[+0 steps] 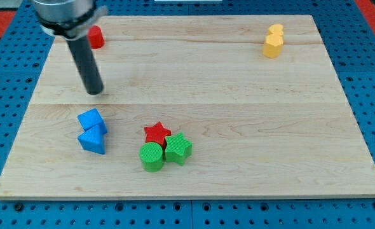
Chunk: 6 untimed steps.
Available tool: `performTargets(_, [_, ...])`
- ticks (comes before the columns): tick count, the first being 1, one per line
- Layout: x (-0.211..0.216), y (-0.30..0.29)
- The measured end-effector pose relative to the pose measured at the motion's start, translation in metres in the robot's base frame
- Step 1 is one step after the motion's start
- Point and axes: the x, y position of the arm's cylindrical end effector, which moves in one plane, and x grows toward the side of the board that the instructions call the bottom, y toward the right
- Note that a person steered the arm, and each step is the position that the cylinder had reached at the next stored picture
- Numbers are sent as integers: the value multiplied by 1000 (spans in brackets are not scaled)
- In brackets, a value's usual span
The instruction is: Point at the red circle
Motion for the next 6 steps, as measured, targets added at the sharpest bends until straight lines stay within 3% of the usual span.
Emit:
performTargets(1, [-10,-56])
performTargets(3, [-112,-67])
performTargets(4, [-160,-42])
performTargets(5, [-177,2])
performTargets(6, [-145,1])
